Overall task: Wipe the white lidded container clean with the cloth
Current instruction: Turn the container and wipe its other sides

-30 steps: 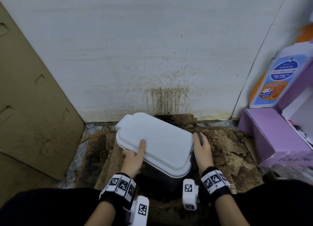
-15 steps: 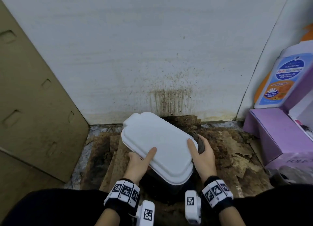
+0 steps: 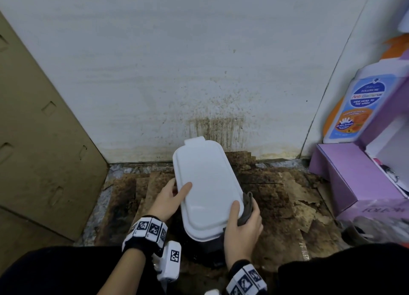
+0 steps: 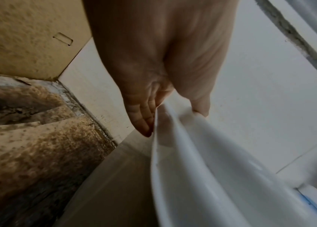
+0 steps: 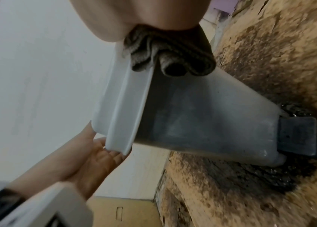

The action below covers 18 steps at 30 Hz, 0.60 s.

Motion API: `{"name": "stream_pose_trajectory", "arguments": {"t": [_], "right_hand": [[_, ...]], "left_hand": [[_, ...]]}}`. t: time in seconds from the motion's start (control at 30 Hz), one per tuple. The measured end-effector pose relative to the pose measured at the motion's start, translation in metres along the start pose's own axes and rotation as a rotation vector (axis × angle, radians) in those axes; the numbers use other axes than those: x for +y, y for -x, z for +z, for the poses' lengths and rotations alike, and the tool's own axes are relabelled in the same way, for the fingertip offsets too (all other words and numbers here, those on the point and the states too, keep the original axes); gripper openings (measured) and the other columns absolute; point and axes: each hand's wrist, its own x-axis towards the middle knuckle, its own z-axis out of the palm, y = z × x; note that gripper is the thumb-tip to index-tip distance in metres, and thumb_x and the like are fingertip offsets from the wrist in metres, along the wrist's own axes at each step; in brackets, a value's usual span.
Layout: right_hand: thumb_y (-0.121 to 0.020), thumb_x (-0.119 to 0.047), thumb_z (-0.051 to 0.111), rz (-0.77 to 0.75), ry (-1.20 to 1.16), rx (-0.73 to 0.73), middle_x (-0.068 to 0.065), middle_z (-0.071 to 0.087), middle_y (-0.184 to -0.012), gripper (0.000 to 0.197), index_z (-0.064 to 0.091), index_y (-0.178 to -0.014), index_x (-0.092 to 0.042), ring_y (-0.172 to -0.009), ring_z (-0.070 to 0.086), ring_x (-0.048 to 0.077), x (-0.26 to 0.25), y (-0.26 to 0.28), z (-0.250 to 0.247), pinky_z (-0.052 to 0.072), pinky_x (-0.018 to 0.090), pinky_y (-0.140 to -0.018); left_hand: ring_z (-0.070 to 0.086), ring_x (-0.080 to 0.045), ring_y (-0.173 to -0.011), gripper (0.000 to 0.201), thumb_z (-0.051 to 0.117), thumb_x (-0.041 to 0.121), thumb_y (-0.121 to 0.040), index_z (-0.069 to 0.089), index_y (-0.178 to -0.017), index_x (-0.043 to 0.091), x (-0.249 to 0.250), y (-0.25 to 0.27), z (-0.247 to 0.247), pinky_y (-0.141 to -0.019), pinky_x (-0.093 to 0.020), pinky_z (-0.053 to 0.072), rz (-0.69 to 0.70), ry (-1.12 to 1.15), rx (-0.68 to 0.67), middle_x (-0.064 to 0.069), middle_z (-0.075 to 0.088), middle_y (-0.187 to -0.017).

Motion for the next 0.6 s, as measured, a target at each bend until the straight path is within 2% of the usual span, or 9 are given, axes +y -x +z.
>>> {"name": "stream_pose_trajectory", "arguments": {"t": [0.1,0.17,0.23,0.33,0.4,0.47,0.6], "right_hand": [[-0.098,-0.051,0.050,0.036,-0.051,-0.069,-0.004,0.055,-0.137,0.044,0.051,-0.139,-0.033,-0.135,0.043,0.022,0.004,-0.020,-0.002,0.040,0.049,-0.112],[-0.099,-0.049,0.052,0.030,-0.091,-0.148,-0.008,0.063,-0.126,0.036,0.059,-0.131,-0.033,-0.124,0.055,0.018,0.003,-0.036,-0.007,0.046,0.044,-0.107],[-0.098,-0.046,0.057,0.059,-0.128,-0.275,-0.012,0.068,-0.120,0.034,0.064,-0.128,-0.032,-0.117,0.061,0.014,-0.004,-0.053,-0.012,0.050,0.041,-0.103],[-0.094,-0.047,0.065,0.114,-0.159,-0.474,-0.014,0.069,-0.121,0.044,0.062,-0.134,-0.029,-0.116,0.064,0.011,-0.015,-0.075,-0.017,0.051,0.042,-0.105],[-0.086,-0.053,0.072,0.103,-0.140,-0.540,-0.014,0.069,-0.123,0.056,0.059,-0.136,-0.031,-0.116,0.065,0.010,-0.018,-0.081,-0.017,0.052,0.042,-0.104],[-0.080,-0.058,0.076,0.052,-0.056,-0.543,-0.013,0.066,-0.128,0.066,0.056,-0.138,-0.035,-0.117,0.064,0.011,-0.018,-0.080,-0.014,0.054,0.043,-0.101],[-0.089,-0.049,0.070,-0.044,-0.036,-0.419,-0.010,0.061,-0.135,0.058,0.053,-0.142,-0.032,-0.122,0.058,0.012,-0.014,-0.070,-0.012,0.051,0.043,-0.105]], "left_hand": [[0.061,-0.003,-0.109,0.033,0.058,0.050,-0.095,0.051,-0.124,0.037,-0.001,0.003,0.005,-0.089,-0.026,0.048,0.011,-0.020,0.020,0.023,0.062,-0.114],[0.060,-0.009,-0.106,0.036,0.054,0.055,-0.095,0.051,-0.122,0.031,-0.002,0.005,0.010,-0.090,-0.031,0.048,-0.015,-0.058,0.078,0.017,0.061,-0.113],[0.058,-0.014,-0.103,0.040,0.047,0.059,-0.096,0.049,-0.117,0.025,-0.002,0.011,0.016,-0.087,-0.035,0.046,-0.058,-0.117,0.142,0.012,0.059,-0.109],[0.062,-0.016,-0.100,0.052,0.045,0.066,-0.093,0.049,-0.116,0.019,-0.007,0.024,0.028,-0.082,-0.035,0.049,-0.118,-0.081,0.155,0.007,0.063,-0.108],[0.064,-0.013,-0.099,0.057,0.050,0.072,-0.088,0.049,-0.116,0.022,-0.013,0.030,0.034,-0.086,-0.036,0.053,-0.106,-0.055,0.153,0.008,0.064,-0.109],[0.064,-0.011,-0.102,0.064,0.057,0.078,-0.078,0.049,-0.116,0.027,-0.019,0.030,0.036,-0.091,-0.039,0.054,-0.077,-0.054,0.165,0.009,0.064,-0.112],[0.065,-0.006,-0.105,0.066,0.062,0.076,-0.073,0.052,-0.119,0.030,-0.019,0.029,0.037,-0.094,-0.038,0.055,-0.016,0.041,0.160,0.011,0.066,-0.117]]}}
